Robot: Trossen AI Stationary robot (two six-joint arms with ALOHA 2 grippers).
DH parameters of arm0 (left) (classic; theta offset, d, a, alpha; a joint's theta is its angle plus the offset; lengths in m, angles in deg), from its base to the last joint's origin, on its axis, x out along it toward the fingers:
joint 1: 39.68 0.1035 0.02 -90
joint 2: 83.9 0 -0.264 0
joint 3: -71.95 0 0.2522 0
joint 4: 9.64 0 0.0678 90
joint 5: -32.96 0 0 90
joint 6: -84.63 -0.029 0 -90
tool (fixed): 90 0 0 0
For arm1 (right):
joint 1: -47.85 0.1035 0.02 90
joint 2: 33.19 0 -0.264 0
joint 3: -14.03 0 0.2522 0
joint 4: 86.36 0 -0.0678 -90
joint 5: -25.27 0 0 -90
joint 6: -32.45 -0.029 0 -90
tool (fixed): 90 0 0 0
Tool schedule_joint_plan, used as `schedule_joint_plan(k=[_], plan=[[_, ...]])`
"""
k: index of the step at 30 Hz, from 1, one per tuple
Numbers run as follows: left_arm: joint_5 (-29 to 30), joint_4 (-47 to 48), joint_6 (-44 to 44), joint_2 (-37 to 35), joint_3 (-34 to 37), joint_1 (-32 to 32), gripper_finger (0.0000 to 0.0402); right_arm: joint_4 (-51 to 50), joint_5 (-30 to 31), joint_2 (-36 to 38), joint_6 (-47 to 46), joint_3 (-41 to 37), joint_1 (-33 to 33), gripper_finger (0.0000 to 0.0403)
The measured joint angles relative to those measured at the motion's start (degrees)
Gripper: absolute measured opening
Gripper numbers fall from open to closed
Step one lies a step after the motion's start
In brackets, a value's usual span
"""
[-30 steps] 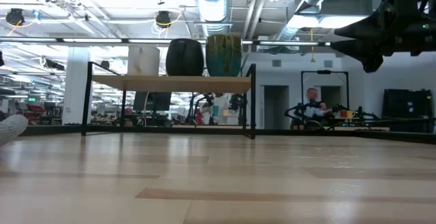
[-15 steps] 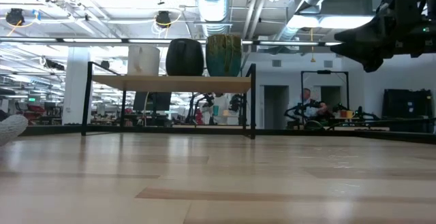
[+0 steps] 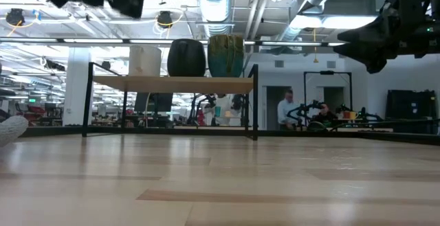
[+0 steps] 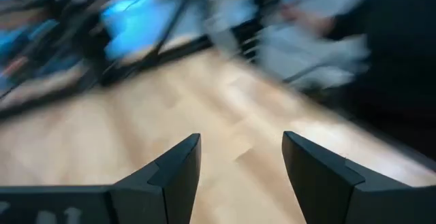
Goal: Stack small to large cups/mugs on shelf
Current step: Return to Home Position
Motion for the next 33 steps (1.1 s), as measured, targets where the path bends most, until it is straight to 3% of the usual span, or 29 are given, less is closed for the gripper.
schedule_joint_plan(k=[2, 4, 11, 20, 26, 30, 33], plan=[[12.02, -7.23, 8.26, -1.98, 4.33, -3.37, 0.0199, -0.02, 0.02, 0.00, -0.44, 0.01, 0.00, 0.0244], [18.51, -12.45, 10.95, -3.62, 8.15, -6.37, 0.0199, -0.04, 0.02, 0.00, -0.79, 0.00, 0.02, 0.0244], [15.19, -16.42, 12.44, -10.13, 17.29, -10.36, 0.0199, -0.90, -2.27, 0.00, 3.93, 0.00, 0.07, 0.0244], [9.17, -18.43, 11.15, -13.08, 19.38, -5.88, 0.0199, -0.87, -7.32, 0.00, 7.43, 0.02, 0.07, 0.0244], [27.01, -18.81, 16.80, -13.06, 19.38, 0.20, 0.0199, -0.39, -6.56, 0.00, 7.56, 0.02, -1.85, 0.0244], [32.35, -20.52, 22.54, -13.12, 19.87, 2.02, 0.0199, -0.41, -4.49, 0.00, 7.30, 0.00, -3.59, 0.0244], [34.79, -30.92, 25.38, -13.47, 24.55, 2.02, 0.0199, -0.41, -4.10, 0.00, 7.19, 0.00, -4.72, 0.0244]])
